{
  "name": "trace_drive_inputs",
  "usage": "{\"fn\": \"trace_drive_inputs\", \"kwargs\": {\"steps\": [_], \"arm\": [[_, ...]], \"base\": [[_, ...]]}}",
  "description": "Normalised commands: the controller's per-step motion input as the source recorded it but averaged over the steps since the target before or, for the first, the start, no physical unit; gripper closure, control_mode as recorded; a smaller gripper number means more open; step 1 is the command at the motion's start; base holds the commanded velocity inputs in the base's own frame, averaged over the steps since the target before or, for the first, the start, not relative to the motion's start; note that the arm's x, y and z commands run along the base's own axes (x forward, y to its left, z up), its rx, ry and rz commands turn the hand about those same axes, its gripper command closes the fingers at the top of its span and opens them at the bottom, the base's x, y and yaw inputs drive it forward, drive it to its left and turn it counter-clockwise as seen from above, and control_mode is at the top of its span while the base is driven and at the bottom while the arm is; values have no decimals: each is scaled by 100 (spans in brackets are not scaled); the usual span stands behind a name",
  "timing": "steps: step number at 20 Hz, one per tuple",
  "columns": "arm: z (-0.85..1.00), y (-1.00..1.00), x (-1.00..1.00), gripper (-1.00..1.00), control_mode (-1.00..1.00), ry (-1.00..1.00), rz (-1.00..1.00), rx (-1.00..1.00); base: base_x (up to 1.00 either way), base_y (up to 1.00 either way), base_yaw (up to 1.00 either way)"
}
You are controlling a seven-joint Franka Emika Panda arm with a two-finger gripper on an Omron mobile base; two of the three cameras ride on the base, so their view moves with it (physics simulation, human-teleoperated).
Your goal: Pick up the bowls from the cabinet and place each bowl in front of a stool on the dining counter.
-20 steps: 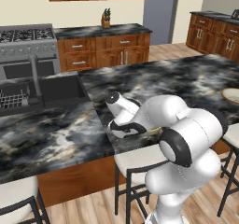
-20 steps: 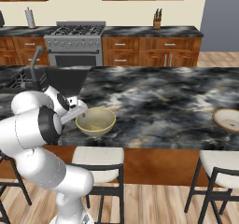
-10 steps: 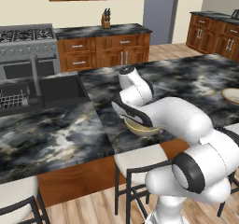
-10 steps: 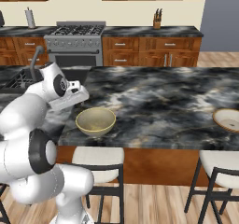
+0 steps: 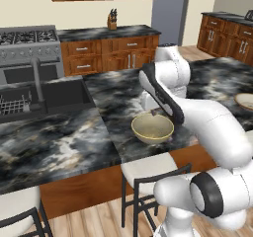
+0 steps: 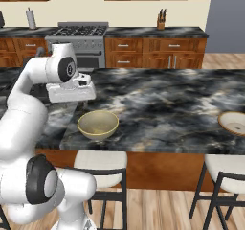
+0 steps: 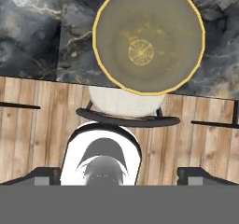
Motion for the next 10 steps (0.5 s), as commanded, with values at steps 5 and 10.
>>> {"fn": "trace_drive_inputs", "kwargs": {"steps": [5,10], "arm": [[30,-28,-97,-100,-100,3,-7,9],[-3,-7,-29,-100,-100,0,0,-7]], "base": [[0,0,0],[0,0,0]]}}
